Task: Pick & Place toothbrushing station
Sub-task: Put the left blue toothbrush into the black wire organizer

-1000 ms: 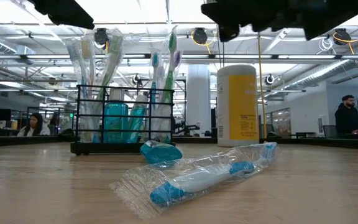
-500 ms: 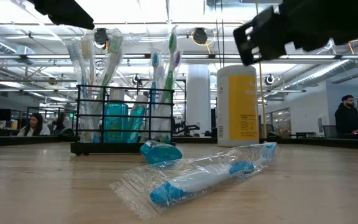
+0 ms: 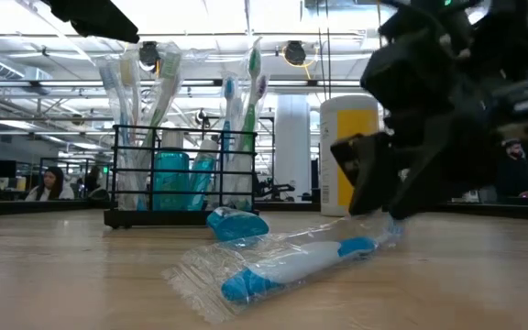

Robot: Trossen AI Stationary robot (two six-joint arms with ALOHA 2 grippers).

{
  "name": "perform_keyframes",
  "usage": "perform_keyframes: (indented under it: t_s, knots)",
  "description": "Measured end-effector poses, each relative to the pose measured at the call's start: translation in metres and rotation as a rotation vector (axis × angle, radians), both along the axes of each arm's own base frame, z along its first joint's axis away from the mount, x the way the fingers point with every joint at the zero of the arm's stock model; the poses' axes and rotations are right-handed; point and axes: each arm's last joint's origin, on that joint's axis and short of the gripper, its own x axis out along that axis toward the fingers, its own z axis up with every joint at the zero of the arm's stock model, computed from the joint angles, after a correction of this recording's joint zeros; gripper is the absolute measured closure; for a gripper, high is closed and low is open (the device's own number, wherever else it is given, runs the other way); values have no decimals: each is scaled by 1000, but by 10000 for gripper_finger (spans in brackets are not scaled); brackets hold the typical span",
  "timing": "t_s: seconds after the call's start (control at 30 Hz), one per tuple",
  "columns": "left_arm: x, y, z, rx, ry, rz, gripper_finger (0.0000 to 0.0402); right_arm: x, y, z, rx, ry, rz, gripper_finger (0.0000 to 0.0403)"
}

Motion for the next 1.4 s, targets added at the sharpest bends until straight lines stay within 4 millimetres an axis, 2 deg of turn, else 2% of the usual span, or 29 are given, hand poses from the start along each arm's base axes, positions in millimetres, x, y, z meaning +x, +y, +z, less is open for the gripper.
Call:
perform_keyframes:
  t_s: [0.1,0.27,0.4,0.63,0.77,0.97,1.13,1.4]
  knots:
    - [0,0,0,-1,0,0,220,-2,-1,-10,-41,43,19,248]
    - [0,0,0,-4,-1,1,220,-2,-2,-19,-157,14,109,254]
    - [0,0,0,-10,-4,3,220,-3,-2,-20,-201,2,121,290]
    - [0,0,0,-121,-53,53,220,-2,-2,-18,-207,-14,127,384]
    - [3,-1,5,-183,-127,70,220,-1,-1,-16,-225,-54,143,386]
    - [19,-8,10,-236,-211,22,220,7,4,-9,-298,-176,212,380]
    - [43,-21,2,-283,-166,-170,220,23,9,7,-351,-265,246,391]
    - [81,-40,-4,-474,-266,-363,220,43,28,32,-482,-322,377,388]
